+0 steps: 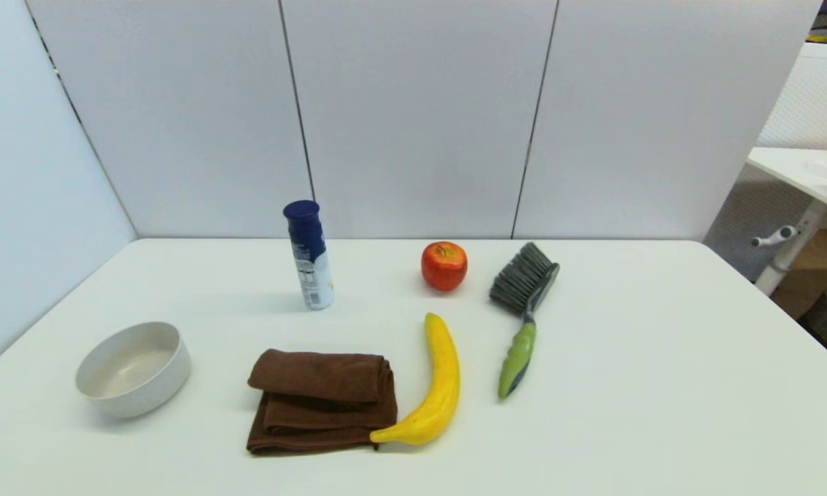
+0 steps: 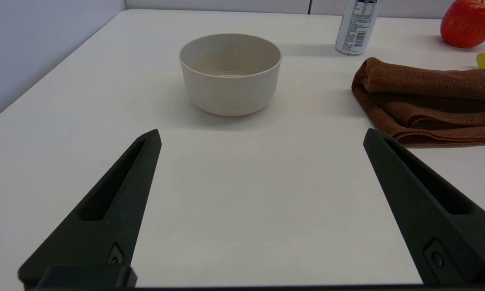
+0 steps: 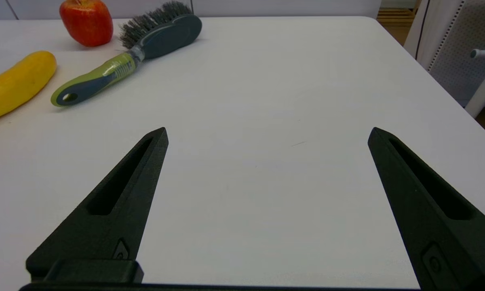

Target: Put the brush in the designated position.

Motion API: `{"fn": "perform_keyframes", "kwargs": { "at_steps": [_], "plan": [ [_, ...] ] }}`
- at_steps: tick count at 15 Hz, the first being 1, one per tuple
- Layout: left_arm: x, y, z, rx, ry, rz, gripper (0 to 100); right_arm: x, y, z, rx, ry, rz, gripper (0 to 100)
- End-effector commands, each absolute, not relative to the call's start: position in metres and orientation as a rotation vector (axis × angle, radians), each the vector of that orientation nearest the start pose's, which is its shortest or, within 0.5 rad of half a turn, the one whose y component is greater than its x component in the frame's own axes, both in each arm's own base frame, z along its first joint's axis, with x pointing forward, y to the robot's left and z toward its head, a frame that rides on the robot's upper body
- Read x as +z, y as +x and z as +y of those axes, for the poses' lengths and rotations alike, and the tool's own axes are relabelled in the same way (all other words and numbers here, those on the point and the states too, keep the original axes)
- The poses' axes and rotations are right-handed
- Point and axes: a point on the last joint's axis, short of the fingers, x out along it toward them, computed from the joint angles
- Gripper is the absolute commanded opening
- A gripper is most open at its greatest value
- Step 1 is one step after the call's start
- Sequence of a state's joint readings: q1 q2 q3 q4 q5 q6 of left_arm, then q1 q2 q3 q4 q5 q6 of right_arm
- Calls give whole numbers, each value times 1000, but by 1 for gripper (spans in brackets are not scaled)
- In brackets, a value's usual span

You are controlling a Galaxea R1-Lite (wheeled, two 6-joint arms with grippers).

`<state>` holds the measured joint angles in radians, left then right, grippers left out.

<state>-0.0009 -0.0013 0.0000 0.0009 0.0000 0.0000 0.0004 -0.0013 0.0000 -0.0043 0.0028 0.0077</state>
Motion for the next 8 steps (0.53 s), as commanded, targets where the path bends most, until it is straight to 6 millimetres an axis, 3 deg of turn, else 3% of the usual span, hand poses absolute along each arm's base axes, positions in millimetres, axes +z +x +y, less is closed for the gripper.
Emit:
{"fn": "perform_keyframes", "kwargs": {
  "at_steps": [1, 8],
  "plan": [
    [75, -23, 0, 0, 0, 2, 100, 76, -23, 0, 5, 8, -5, 100],
    [75, -23, 0, -2, -2, 0, 100, 76, -23, 0, 5, 8, -5, 100]
  ]
}}
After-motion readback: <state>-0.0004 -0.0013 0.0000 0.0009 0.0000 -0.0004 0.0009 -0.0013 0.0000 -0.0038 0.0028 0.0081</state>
